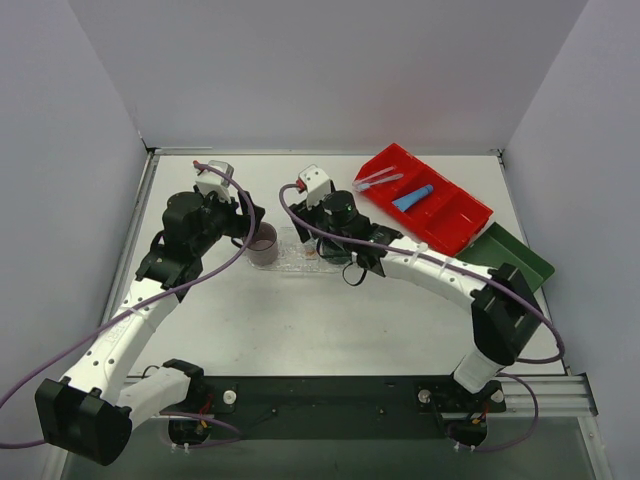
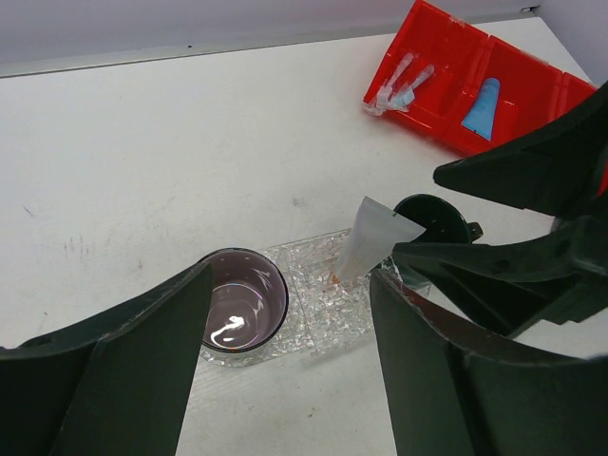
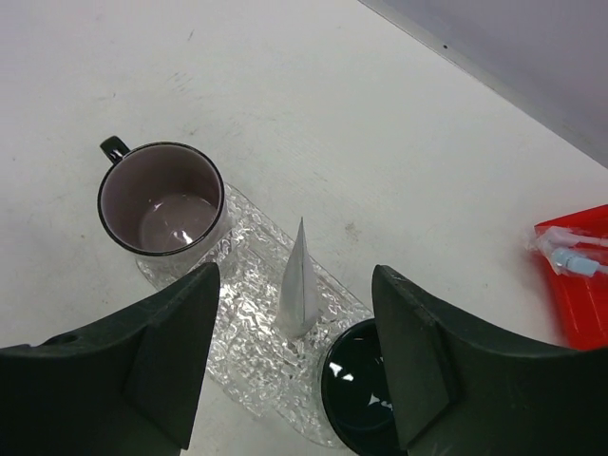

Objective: Prepare toiletry sets of a toothbrush and toothpaste on the tray

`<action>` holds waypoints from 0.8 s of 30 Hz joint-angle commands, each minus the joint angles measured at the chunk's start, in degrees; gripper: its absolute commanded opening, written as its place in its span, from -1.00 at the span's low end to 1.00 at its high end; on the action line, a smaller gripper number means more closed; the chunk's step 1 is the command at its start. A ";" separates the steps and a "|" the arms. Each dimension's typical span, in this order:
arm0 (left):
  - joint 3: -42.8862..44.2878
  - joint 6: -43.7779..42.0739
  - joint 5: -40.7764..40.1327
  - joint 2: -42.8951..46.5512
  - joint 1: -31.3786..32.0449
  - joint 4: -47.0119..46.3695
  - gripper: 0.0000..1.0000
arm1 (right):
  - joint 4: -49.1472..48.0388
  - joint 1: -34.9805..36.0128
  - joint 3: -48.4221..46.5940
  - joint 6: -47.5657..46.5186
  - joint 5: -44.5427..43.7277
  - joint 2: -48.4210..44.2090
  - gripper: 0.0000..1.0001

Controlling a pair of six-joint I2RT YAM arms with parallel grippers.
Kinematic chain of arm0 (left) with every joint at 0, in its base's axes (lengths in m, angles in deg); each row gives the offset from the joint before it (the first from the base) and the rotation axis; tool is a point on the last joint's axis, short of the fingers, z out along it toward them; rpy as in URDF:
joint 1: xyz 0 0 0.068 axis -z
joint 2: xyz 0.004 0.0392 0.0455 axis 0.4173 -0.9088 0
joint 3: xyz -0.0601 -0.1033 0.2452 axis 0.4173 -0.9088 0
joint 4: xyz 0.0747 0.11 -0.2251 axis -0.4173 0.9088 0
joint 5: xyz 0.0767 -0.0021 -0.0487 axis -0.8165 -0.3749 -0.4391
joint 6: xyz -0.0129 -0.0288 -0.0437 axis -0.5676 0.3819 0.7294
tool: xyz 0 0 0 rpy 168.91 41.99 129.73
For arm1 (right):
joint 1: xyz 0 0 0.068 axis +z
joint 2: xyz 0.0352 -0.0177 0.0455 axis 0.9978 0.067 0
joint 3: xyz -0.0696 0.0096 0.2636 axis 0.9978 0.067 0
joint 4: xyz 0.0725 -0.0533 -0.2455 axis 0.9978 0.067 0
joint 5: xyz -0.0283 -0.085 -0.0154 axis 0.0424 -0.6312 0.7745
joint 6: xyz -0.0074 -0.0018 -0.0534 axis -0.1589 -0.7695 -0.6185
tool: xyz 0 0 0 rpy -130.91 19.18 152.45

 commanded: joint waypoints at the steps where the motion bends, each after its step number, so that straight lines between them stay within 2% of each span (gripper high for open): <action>1: 0.89 0.14 0.89 0.16 -0.50 -1.40 0.54 | 1.63 -0.81 1.32 1.53 1.29 -8.06 0.21; 6: 0.89 0.14 0.81 0.24 -0.50 -1.31 0.54 | 9.09 -5.03 2.64 3.37 2.07 -15.18 0.22; 7: 0.89 0.14 0.81 0.33 -0.50 -1.31 0.54 | 11.02 -7.82 2.29 5.03 2.78 -15.89 0.22; 8: 0.89 0.14 0.81 0.42 -0.50 -1.40 0.54 | 15.56 -9.15 1.85 4.96 3.13 -16.42 0.22; 13: 0.89 0.14 0.72 0.42 -0.59 -1.49 0.54 | 27.28 -15.83 -1.22 1.27 1.46 -17.48 0.22; 14: 0.80 0.14 0.63 0.42 -0.59 -1.40 0.54 | 29.74 -19.07 -1.49 0.40 1.90 -17.39 0.22; 18: 0.89 0.05 0.37 0.51 -0.59 -1.40 0.54 | 35.02 -24.36 -4.21 -3.46 2.08 -14.59 0.16; 24: 0.71 0.05 0.37 0.51 -0.50 -1.49 0.54 | 40.13 -24.90 -10.10 -8.92 -5.38 -5.55 0.11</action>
